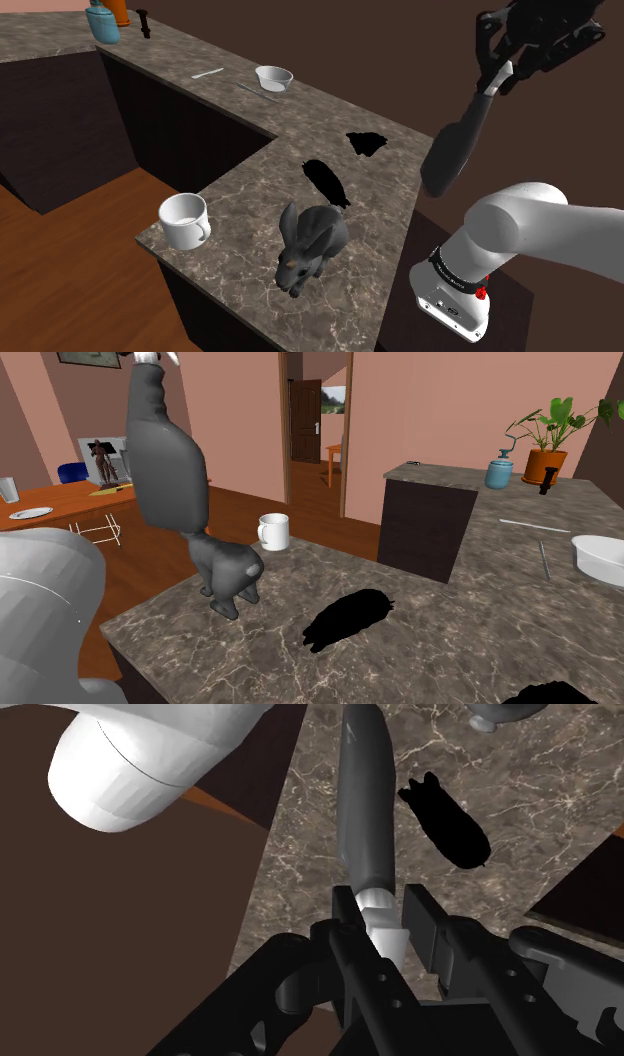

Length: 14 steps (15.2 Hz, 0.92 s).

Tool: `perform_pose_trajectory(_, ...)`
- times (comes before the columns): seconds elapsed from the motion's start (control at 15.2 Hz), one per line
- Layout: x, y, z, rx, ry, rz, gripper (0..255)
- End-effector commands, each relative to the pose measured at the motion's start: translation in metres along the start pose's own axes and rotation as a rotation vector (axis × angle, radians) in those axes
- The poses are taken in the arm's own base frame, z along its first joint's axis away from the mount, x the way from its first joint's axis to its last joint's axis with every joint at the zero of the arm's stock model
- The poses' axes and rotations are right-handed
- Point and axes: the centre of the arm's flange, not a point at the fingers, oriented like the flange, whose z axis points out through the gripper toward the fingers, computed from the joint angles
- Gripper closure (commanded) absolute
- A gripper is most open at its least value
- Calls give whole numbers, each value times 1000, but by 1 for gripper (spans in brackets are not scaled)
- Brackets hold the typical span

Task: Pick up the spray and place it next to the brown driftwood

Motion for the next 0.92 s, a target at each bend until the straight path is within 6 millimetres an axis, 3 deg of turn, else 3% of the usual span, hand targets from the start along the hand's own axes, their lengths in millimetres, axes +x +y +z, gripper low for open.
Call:
perform_pose_trajectory(0.0, 4, 1, -11, 0, 0, 0, 255)
perform_pose_trajectory(0.13, 6, 2, -19, 0, 0, 0, 255)
perform_pose_trajectory(0.86, 143, 14, 27, 0, 0, 0, 255)
